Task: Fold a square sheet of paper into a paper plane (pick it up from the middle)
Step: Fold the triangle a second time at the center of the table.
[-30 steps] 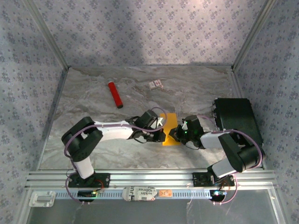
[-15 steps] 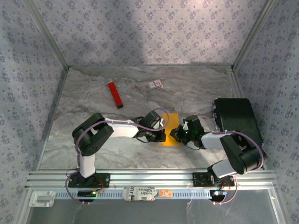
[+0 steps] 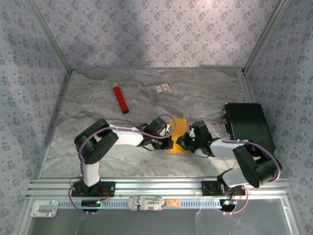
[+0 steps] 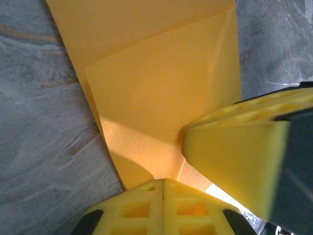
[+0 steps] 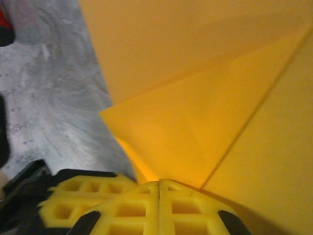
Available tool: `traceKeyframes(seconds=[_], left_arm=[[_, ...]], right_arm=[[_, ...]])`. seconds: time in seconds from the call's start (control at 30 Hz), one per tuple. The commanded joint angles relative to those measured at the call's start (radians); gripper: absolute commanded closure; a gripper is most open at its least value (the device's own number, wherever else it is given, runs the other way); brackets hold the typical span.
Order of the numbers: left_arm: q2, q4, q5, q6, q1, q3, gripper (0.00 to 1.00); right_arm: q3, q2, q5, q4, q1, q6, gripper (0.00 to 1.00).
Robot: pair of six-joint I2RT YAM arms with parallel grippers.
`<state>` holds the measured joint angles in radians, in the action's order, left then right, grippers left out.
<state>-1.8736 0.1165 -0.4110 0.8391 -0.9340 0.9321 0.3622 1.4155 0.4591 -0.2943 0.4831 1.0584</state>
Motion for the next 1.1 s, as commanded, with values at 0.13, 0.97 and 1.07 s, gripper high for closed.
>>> traceKeyframes(seconds=[0.13, 0.97, 1.07], left_arm=[[-0.031, -0.124, 0.033, -0.011, 0.0, -0.027, 1.0], [-0.047, -0.126, 0.025, -0.021, 0.002, -0.036, 1.0], [-0.051, -0.126, 0.023, -0.023, 0.002, -0.037, 1.0]], right_arm=[[-0.049, 0.023, -0.016, 0.021, -0.052, 0.0, 0.98], [0.032, 0.102, 0.091, -0.035, -0.216, -0.092, 0.97], [0.062, 0.103, 0.104, -0.013, -0.269, -0.115, 0.97]])
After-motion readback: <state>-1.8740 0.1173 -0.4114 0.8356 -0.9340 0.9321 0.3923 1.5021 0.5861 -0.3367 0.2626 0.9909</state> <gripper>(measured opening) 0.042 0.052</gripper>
